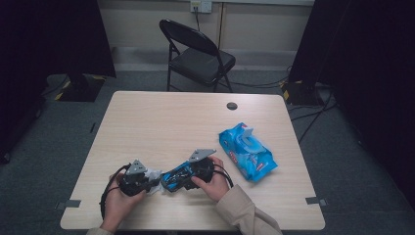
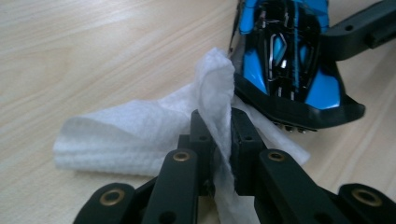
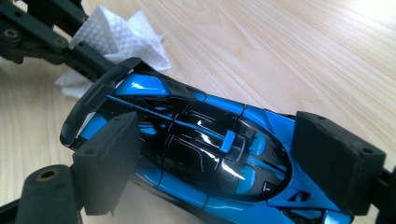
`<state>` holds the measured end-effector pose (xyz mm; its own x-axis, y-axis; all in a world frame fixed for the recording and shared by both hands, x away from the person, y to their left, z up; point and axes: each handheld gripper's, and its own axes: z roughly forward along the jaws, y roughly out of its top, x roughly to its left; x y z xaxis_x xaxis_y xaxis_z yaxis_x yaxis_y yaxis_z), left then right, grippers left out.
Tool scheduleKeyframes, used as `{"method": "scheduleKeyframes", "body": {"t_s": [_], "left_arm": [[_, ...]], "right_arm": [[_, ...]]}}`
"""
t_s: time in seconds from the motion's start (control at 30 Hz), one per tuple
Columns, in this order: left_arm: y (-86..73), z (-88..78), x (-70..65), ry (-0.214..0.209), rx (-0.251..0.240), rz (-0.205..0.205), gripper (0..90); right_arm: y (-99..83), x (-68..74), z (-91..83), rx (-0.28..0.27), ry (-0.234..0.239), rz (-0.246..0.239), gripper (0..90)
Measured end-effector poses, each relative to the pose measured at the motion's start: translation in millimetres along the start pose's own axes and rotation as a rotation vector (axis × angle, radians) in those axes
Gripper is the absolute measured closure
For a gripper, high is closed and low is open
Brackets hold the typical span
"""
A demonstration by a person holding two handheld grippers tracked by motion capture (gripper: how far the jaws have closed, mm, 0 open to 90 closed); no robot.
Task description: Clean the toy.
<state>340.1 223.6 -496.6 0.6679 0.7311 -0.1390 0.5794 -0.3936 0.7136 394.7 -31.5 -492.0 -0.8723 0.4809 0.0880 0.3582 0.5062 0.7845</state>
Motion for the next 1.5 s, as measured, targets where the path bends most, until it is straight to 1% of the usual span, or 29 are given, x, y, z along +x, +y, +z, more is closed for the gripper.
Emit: {"method": "scheduleKeyframes", "body": {"t_s": [0.13, 0.27, 0.4, 0.47, 0.53, 0.6, 0.67, 0.8, 0.87, 0.97, 1.0, 1.07, 1.13, 1.2, 1.23, 1.37, 1.43, 1.5], "left_arm": [[-2.1, -1.9, -5.1, -0.021, 0.009, -0.005, 82.7], [-3.8, -4.3, -11.2, -0.036, 0.024, 0.013, 82.9], [-5.6, -6.0, -17.4, -0.048, 0.032, 0.020, 83.0], [-5.7, -6.7, -21.5, -0.051, 0.045, 0.033, 83.1], [-5.8, -6.9, -24.7, -0.050, 0.049, 0.045, 83.2], [-6.2, -6.9, -27.6, -0.057, 0.052, 0.046, 83.2], [-6.6, -7.0, -30.8, -0.059, 0.054, 0.055, 83.2], [-7.0, -6.0, -38.7, -0.077, 0.058, 0.065, 83.3], [-6.6, -4.9, -42.2, -0.083, 0.058, 0.076, 83.3], [-5.4, -3.7, -46.7, -0.075, 0.062, 0.100, 83.4], [-5.5, -3.7, -47.6, -0.073, 0.062, 0.100, 83.4], [-5.7, -2.7, -50.2, -0.094, 0.062, 0.099, 83.5], [-4.8, -1.7, -54.1, -0.088, 0.064, 0.123, 83.6], [-3.2, -0.1, -57.9, -0.096, 0.070, 0.132, 83.6], [-2.6, 1.0, -60.1, -0.092, 0.069, 0.143, 83.5], [-0.9, 2.6, -63.7, -0.107, 0.074, 0.149, 83.6], [0.4, 2.6, -65.5, -0.128, 0.069, 0.138, 83.6], [2.9, 0.9, -67.7, -0.130, 0.068, 0.150, 83.5]], "right_arm": [[-0.6, -0.1, 0.0, -0.005, 0.001, 0.001, 15.1], [-0.3, 0.5, 0.1, -0.003, -0.004, 0.001, 15.0], [-0.3, 1.1, 0.1, -0.002, -0.008, 0.000, 14.9], [-0.1, 1.4, 0.1, 0.000, -0.010, -0.003, 14.9], [-0.2, 1.4, 0.1, -0.001, -0.010, -0.003, 14.9], [-0.1, 1.5, 0.1, 0.000, -0.010, -0.003, 14.9], [0.0, 1.5, 0.1, 0.001, -0.010, -0.003, 14.9], [0.2, 1.5, 0.1, 0.002, -0.010, -0.002, 14.9], [0.1, 1.4, 0.1, 0.002, -0.010, -0.003, 14.9], [-0.4, 1.4, 0.1, -0.002, -0.010, -0.004, 14.9], [-0.5, 1.4, 0.1, -0.003, -0.010, -0.004, 14.9], [-0.5, 1.5, 0.1, -0.003, -0.010, -0.004, 14.9], [-0.5, 1.6, 0.2, -0.004, -0.011, -0.004, 14.9], [-0.4, 1.5, 0.1, -0.003, -0.011, -0.004, 14.8], [-0.4, 1.5, 0.2, -0.003, -0.011, -0.004, 14.9], [-0.5, 1.5, 0.1, -0.004, -0.010, -0.004, 14.9], [-0.4, 1.5, 0.2, -0.003, -0.011, -0.003, 14.9], [-0.5, 1.6, 0.3, -0.005, -0.010, -0.003, 14.9]]}}
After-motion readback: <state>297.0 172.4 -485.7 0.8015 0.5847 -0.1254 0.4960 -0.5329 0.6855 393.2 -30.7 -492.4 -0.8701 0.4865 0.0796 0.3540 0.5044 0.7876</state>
